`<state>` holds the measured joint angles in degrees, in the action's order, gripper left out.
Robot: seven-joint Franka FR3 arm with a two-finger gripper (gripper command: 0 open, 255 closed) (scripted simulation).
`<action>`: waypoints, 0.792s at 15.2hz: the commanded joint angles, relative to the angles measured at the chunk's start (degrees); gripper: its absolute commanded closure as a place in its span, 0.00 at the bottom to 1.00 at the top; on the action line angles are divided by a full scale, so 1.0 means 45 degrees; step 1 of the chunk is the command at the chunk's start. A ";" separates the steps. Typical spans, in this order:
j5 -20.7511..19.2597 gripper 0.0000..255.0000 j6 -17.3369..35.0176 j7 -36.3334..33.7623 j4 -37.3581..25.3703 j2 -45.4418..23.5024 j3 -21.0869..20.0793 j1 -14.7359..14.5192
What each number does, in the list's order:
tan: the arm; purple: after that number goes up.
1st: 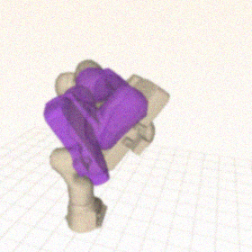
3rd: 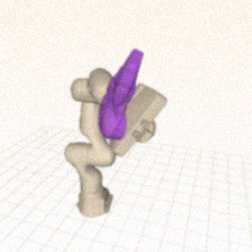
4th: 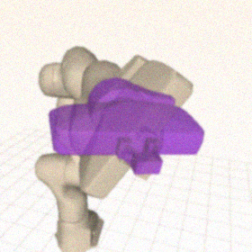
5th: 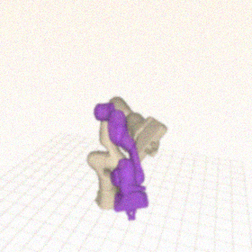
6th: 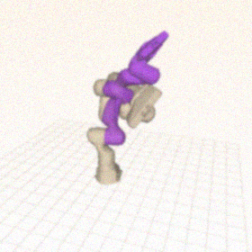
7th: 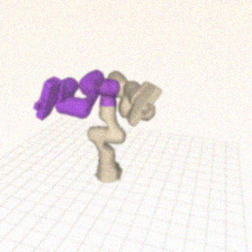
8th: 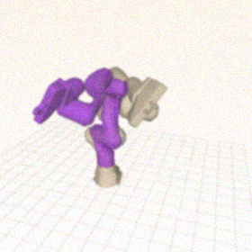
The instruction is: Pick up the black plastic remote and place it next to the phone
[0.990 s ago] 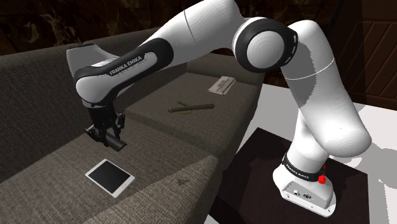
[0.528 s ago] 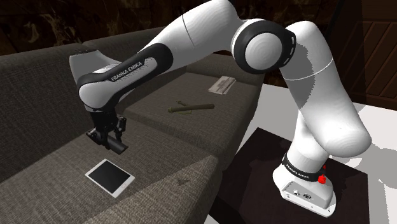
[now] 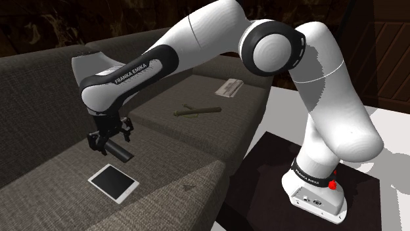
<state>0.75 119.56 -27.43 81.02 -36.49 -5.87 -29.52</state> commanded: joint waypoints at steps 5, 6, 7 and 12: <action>0.0039 0.00 -0.1259 0.0019 -0.0642 0.0616 -0.0016 0.0070; 0.0039 0.00 -0.1258 0.0019 -0.0640 0.0617 -0.0016 0.0070; 0.0039 0.00 -0.1259 0.0019 -0.0642 0.0616 -0.0016 0.0070; 0.0039 0.00 -0.1255 0.0020 -0.0637 0.0618 -0.0016 0.0070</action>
